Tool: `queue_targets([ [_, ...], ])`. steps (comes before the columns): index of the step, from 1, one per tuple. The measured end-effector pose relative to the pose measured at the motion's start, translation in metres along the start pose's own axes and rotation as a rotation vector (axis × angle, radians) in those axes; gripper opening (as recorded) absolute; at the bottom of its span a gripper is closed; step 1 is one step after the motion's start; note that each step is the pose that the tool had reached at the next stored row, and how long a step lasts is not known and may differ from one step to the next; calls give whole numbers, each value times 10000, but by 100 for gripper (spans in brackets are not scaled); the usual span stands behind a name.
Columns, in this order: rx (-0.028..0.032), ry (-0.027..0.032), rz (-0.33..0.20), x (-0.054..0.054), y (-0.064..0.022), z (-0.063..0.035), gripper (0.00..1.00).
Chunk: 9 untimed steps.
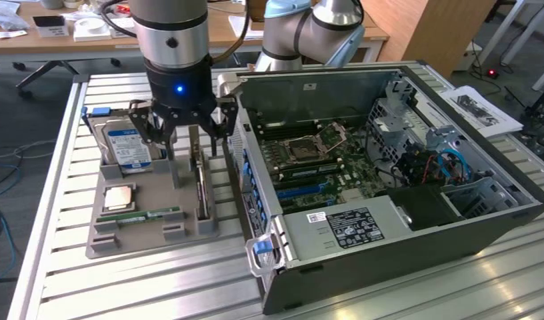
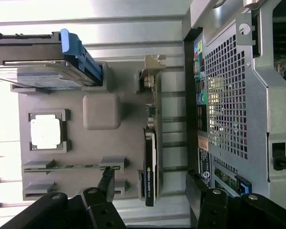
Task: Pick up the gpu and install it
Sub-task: 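Pick up the gpu and move the gpu toward the slot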
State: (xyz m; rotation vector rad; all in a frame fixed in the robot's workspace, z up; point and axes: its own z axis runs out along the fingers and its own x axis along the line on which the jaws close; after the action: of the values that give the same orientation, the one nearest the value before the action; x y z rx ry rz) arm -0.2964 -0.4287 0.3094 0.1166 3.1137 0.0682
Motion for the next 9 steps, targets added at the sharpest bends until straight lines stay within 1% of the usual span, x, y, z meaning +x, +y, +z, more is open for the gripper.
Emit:
queue_targets([
  [9, -1, -1, 0, 2, -2, 69, 71],
])
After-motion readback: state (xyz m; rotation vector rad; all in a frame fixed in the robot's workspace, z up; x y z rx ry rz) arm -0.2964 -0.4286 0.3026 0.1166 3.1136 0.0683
